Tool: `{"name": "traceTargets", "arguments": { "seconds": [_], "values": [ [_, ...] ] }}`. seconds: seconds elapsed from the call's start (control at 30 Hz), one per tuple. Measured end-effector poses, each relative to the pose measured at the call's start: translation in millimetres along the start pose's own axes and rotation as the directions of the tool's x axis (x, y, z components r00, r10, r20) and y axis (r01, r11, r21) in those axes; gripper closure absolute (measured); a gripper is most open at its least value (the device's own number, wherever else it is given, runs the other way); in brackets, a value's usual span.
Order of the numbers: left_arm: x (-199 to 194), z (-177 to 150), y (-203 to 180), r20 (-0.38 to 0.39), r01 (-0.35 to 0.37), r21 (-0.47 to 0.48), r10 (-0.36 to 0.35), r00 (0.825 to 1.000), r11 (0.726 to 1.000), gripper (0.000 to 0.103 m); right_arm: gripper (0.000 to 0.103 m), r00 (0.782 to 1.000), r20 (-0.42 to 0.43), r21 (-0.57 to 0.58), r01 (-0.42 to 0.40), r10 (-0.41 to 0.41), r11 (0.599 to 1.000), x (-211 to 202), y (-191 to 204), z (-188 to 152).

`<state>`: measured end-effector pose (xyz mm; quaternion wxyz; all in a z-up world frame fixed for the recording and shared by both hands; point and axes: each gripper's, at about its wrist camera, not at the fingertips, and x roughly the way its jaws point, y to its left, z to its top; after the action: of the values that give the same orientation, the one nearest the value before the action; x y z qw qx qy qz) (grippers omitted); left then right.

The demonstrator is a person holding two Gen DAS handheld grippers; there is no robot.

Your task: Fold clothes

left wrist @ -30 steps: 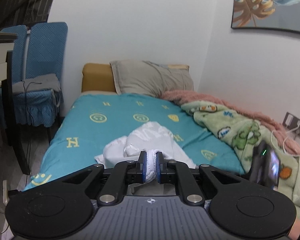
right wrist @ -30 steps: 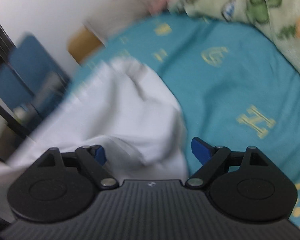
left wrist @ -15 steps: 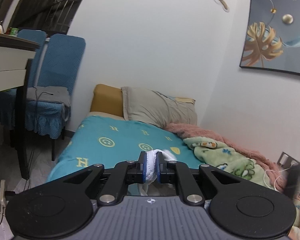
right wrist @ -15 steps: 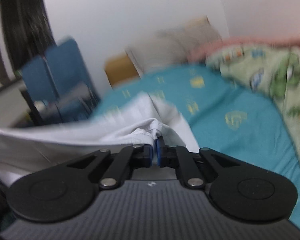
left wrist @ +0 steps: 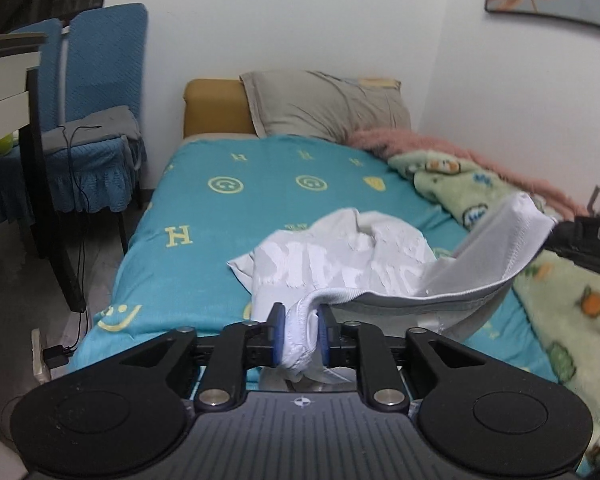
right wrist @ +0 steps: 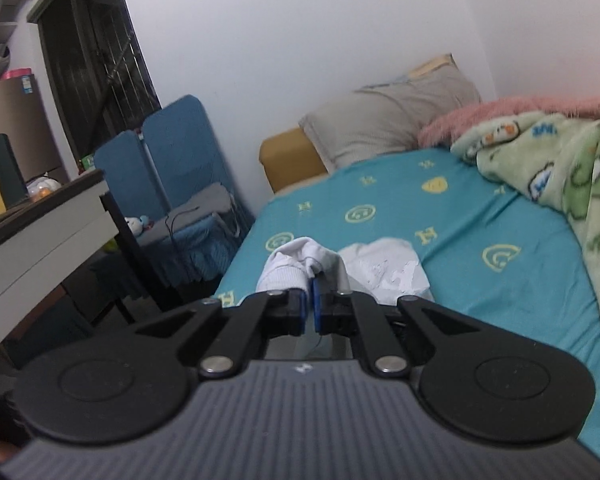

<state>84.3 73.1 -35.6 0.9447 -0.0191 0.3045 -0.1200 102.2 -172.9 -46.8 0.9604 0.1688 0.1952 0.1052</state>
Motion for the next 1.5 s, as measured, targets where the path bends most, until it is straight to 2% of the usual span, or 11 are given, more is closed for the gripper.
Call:
{"name": "traceTargets", "arguments": {
  "seconds": [0.07, 0.3, 0.37, 0.5, 0.53, 0.63, 0.67, 0.87, 1.07, 1.4, 1.5],
  "values": [
    [4.5, -2.9, -5.7, -0.013, 0.002, 0.026, -0.001, 1.000, 1.000, 0.061, 0.096, 1.000, -0.002, 0.001, -0.006, 0.006, 1.000, 1.1, 0.4, -2.3],
    [42.2, -15.9, -24.8, -0.066, -0.133, 0.154, 0.145, 0.987, 0.979, 0.052, 0.096, 1.000, 0.013, 0.043, -0.003, 0.002, 0.999, 2.3, -8.1, -4.3],
    [47.1, -19.2, -26.4, -0.054, -0.219, 0.200, 0.234, 0.971, 0.955, 0.050, 0.096, 0.998, 0.030, 0.047, 0.059, -0.060, 0.997, 3.1, -11.6, -5.4],
    [35.3, -19.9, -25.9, -0.026, -0.241, 0.201, 0.251, 0.968, 0.950, 0.046, 0.094, 0.968, 0.054, 0.006, 0.244, -0.244, 0.970, 10.6, -18.9, -11.4],
    [30.7, -19.6, -24.9, -0.022, -0.236, 0.187, 0.245, 0.969, 0.954, 0.045, 0.086, 0.954, 0.061, -0.011, 0.296, -0.295, 0.955, 13.4, -20.4, -13.7],
    [12.6, -24.3, -21.6, -0.022, -0.231, 0.133, 0.236, 0.972, 0.964, 0.044, 0.030, 0.890, 0.094, -0.086, 0.454, -0.446, 0.887, 21.9, -22.8, -23.0],
    [6.7, -27.2, -18.9, -0.027, -0.232, 0.107, 0.236, 0.971, 0.967, 0.044, 0.020, 0.884, 0.082, -0.091, 0.467, -0.461, 0.880, 23.6, -27.2, -25.5],
    [-12.9, -35.2, 1.3, -0.048, -0.272, -0.040, 0.270, 0.962, 0.962, 0.036, 0.020, 0.866, 0.084, -0.085, 0.500, -0.493, 0.862, 20.1, -38.7, -35.8],
    [-49.3, -23.7, 9.4, 0.096, -0.316, -0.177, 0.336, 0.937, 0.932, 0.027, 0.020, 0.851, 0.301, -0.093, 0.475, -0.430, 0.875, -23.9, -9.7, -22.7],
    [-170.8, 93.6, -29.0, 0.449, -0.290, -0.229, 0.365, 0.816, 0.929, 0.021, 0.020, 0.815, 0.486, 0.011, 0.357, -0.317, 0.934, -129.9, 25.6, 93.9],
    [-215.3, 138.3, -51.0, 0.537, -0.294, -0.209, 0.361, 0.763, 0.933, 0.021, 0.020, 0.802, 0.529, 0.016, 0.316, -0.276, 0.949, -172.0, 39.9, 139.5]
  ]
}}
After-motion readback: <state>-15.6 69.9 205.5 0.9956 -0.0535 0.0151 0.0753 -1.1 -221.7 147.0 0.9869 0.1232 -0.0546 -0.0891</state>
